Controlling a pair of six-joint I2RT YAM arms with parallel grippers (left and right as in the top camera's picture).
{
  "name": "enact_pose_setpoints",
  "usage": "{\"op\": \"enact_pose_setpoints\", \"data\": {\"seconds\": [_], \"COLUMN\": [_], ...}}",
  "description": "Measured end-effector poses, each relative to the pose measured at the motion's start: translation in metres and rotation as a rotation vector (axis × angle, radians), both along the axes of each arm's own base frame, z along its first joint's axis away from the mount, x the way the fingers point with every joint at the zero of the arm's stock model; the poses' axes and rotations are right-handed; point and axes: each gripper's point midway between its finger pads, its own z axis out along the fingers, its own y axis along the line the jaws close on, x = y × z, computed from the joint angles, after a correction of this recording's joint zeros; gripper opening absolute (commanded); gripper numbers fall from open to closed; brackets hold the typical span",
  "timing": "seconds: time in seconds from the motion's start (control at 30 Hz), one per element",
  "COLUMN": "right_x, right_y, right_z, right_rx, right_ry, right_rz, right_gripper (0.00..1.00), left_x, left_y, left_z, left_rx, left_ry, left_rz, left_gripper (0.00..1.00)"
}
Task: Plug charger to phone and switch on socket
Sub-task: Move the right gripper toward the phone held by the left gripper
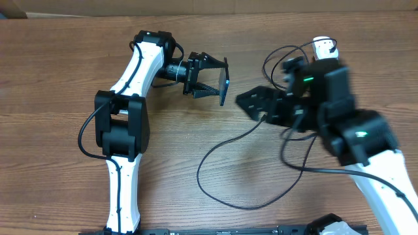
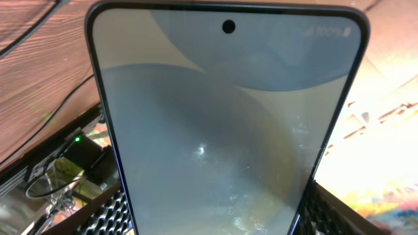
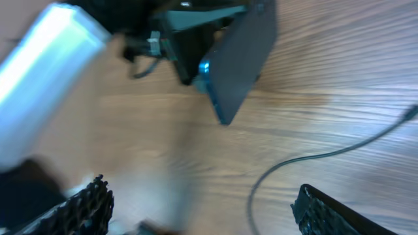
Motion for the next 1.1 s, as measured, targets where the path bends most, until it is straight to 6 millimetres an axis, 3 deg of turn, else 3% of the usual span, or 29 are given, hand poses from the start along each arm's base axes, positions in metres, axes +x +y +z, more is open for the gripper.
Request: {"op": "enact_pose_setpoints", "data": {"seconds": [0.27, 0.53, 0.63, 0.87, 1.1], "right_x": [0.022, 0.049, 0.054, 0.057, 0.06], "right_y": [0.01, 0.018, 0.02, 0.022, 0.027], "right_z": [-0.039, -0.058, -0.058, -0.056, -0.076], "right_rx": [-0.286, -0.36, -0.352, -0.33, -0.368], "right_ry": [-0.054, -0.112, -0.124, -0.128, -0.093], "right_rz": [-0.257, -0.398, -0.415, -0.428, -0.414], "right_gripper": [0.83, 0.82, 0.74, 0.65, 0.52], "left_x": [-0.004, -0.013, -0.015, -0.016, -0.016], "left_y": [-0.004, -0.016, -0.02, -0.022, -0.022], "left_z": [-0.005, -0.006, -0.006, -0.007, -0.007], "left_rx": [0.047, 0.064, 0.069, 0.073, 0.075], "left_ry": [0.064, 0.112, 0.121, 0.132, 0.13], "left_rz": [-0.011, -0.037, -0.045, -0.048, -0.048], "left_gripper": [0.63, 0.62, 0.63, 0.63, 0.62]}}
